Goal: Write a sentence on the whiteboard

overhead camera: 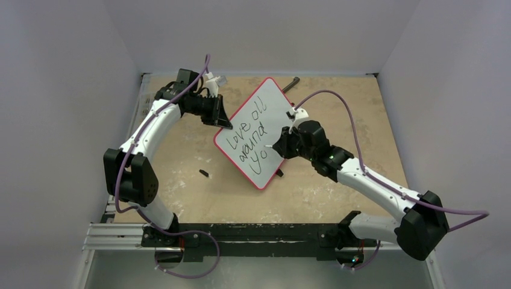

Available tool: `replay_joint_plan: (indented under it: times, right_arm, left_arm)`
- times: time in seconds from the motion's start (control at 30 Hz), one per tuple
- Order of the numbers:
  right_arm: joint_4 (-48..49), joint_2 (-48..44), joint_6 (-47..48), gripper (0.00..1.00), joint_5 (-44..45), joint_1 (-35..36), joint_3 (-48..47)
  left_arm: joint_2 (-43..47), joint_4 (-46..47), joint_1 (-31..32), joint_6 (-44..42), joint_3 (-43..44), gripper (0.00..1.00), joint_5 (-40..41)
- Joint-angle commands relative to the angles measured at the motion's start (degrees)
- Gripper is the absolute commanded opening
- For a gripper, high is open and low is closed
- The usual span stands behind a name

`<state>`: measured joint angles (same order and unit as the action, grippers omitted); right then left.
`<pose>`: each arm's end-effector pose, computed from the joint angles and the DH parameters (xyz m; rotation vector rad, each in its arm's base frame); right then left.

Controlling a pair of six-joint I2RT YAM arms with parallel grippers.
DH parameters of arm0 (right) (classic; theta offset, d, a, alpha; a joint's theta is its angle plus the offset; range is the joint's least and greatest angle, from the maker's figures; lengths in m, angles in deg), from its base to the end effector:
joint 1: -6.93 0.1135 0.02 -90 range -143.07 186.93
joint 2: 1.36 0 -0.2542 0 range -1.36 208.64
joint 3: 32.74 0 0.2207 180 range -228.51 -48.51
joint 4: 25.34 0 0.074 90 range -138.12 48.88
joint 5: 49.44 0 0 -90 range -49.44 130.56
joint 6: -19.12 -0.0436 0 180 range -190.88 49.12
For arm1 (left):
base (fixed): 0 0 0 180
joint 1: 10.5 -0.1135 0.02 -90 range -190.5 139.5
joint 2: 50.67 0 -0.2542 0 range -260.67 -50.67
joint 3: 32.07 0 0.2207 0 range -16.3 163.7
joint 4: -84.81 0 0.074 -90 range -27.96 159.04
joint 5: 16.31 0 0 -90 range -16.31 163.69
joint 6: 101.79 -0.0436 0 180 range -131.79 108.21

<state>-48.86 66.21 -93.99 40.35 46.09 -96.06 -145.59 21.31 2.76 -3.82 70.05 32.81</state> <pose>0.1915 0.1562 0.2773 -0.2990 2.1038 0.6665 0.3050 -0.1012 0.3054 0.3972 2.4840 -1.0551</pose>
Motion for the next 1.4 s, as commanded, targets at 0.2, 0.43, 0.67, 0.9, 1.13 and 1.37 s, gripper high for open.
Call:
replay_joint_plan:
  times: [0.2, 0.43, 0.67, 0.9, 1.13, 1.37]
  right_arm:
    - [2.07, 2.28, 0.96, 0.0, 1.19, -3.78, -1.78]
    - [4.06, 3.4, 0.96, 0.0, -1.55, -3.91, -2.02]
    - [5.26, 3.22, 1.14, 0.0, -3.4, -3.84, -2.43]
    - [5.81, 4.47, 1.13, 0.0, -4.02, -3.94, -1.93]
    - [5.56, 3.79, 1.18, 0.0, -3.4, -3.93, 0.87]
    - [5.03, 1.7, 0.91, 0.0, -2.77, -3.93, 5.78]
  left_arm:
    - [0.77, 1.58, -0.25, -1.53, 1.1, 0.0, 3.88]
    - [0.73, 1.6, -0.25, -1.55, 1.06, 0.0, 3.8]
    - [0.86, 1.51, -0.25, -1.55, 1.06, 0.0, 3.84]
    - [0.87, 1.52, -0.25, -1.55, 1.02, 0.0, 3.79]
    - [0.87, 1.49, -0.25, -1.52, 1.11, 0.0, 3.79]
    - [0.86, 1.51, -0.25, -1.5, 1.11, 0.0, 3.82]
